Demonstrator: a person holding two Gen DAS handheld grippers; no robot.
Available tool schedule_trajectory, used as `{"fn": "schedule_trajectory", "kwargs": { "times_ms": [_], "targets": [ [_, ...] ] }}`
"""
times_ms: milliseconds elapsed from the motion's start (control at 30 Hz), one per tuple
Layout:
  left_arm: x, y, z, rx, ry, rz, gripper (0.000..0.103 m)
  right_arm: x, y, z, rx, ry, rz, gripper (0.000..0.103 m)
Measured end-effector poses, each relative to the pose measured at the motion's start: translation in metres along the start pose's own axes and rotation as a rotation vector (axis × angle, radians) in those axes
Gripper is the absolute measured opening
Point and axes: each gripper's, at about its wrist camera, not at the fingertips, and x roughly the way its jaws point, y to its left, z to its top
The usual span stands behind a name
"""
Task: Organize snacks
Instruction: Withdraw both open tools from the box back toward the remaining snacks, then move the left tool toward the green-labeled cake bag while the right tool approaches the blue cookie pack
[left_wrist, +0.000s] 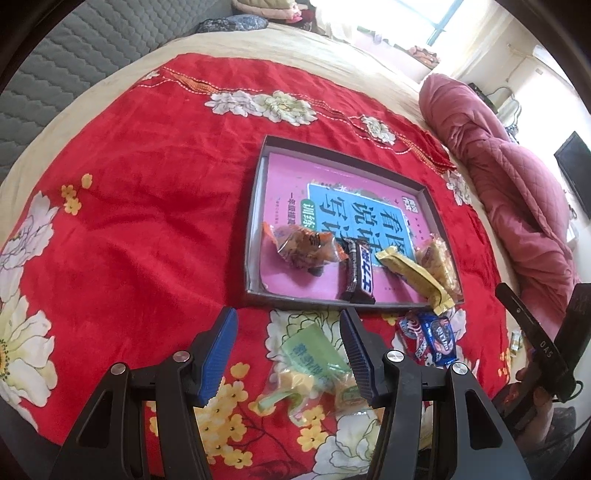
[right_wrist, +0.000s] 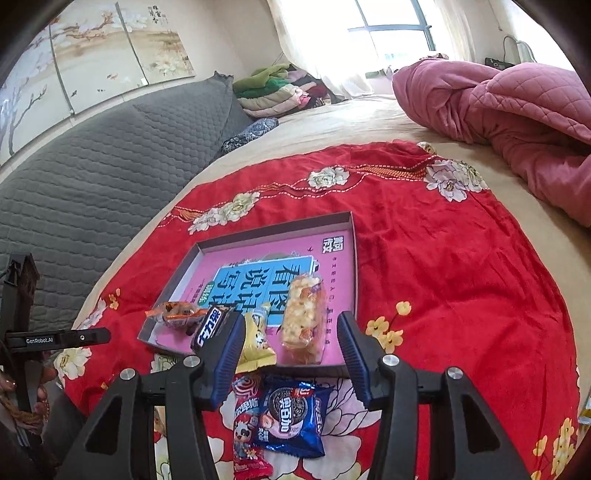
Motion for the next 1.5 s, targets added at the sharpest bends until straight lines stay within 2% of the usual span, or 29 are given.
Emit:
{"fn": "schedule_trajectory", "kwargs": {
  "times_ms": [500, 833, 1000, 1233, 1500],
  "targets": [
    [0.019, 0.001, -0.023, 0.02, 0.075, 0.016, 0.059, 0.003, 0.01, -0.017, -0.026, 0.059, -0.015, 0.052],
    [0.048, 0.002, -0.042, 0.017, 0.179, 0.013, 0.059, 0.007, 0.01, -0.027, -0.016, 0.113, -0.012, 0.056],
    [0.062, 0.001, -0.051, 0.019, 0.219, 0.013, 0.059, 0.013, 0.009, -0.032, -0.017, 0.156, -0.041, 0.056],
    [0.069, 0.0, -0.053, 0.024, 0.22, 0.023, 0.059, 0.03, 0.007, -0.043, -0.022, 0.246, -0.076, 0.056],
    [0.072, -0.002, -0.055, 0.037, 0.215, 0.03, 0.061, 0.05, 0.014, -0.057, -0.083, 0.329, -0.107, 0.056]
  ]
}}
